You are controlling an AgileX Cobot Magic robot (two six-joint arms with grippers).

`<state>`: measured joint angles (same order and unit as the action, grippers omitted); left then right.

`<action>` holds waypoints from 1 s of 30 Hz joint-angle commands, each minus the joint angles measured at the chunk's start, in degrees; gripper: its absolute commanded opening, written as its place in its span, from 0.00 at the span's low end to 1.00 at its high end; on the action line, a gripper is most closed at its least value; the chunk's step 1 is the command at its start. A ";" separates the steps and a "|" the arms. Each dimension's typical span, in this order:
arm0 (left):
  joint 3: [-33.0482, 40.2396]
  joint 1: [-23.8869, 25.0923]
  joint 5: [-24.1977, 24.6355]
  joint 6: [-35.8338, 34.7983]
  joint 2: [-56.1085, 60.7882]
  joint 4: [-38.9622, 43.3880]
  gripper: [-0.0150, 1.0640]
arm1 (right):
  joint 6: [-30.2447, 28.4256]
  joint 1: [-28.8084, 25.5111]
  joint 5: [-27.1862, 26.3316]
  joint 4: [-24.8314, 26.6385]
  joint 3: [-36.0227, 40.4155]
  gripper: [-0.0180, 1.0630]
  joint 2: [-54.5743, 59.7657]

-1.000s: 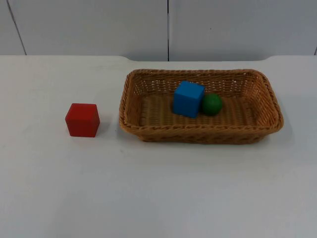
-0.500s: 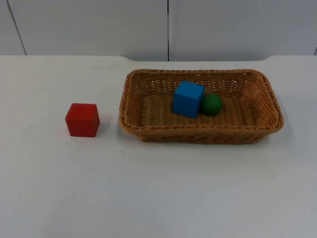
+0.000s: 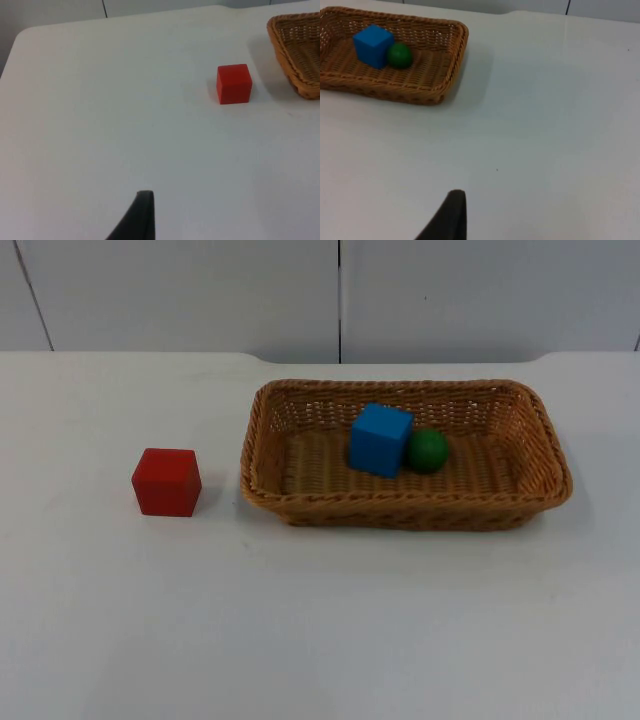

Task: Place all geometric objects except the red cube into the basket.

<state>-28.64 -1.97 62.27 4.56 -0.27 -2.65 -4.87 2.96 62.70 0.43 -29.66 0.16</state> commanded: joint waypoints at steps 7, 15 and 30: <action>0.18 -0.39 -0.60 -0.39 0.27 0.35 0.98 | -0.09 0.16 -0.79 -0.43 0.12 0.99 -0.16; 0.18 -0.39 -0.60 -0.39 0.27 0.35 0.98 | -0.87 0.16 -0.79 0.00 0.12 0.99 -0.16; 0.18 -0.39 -0.60 -0.39 0.27 0.35 0.98 | 5.53 0.16 -0.89 -2.59 0.12 0.99 -0.16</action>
<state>-28.64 -1.97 62.27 4.48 -0.27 -2.65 0.32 2.96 62.70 -1.69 -29.66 0.16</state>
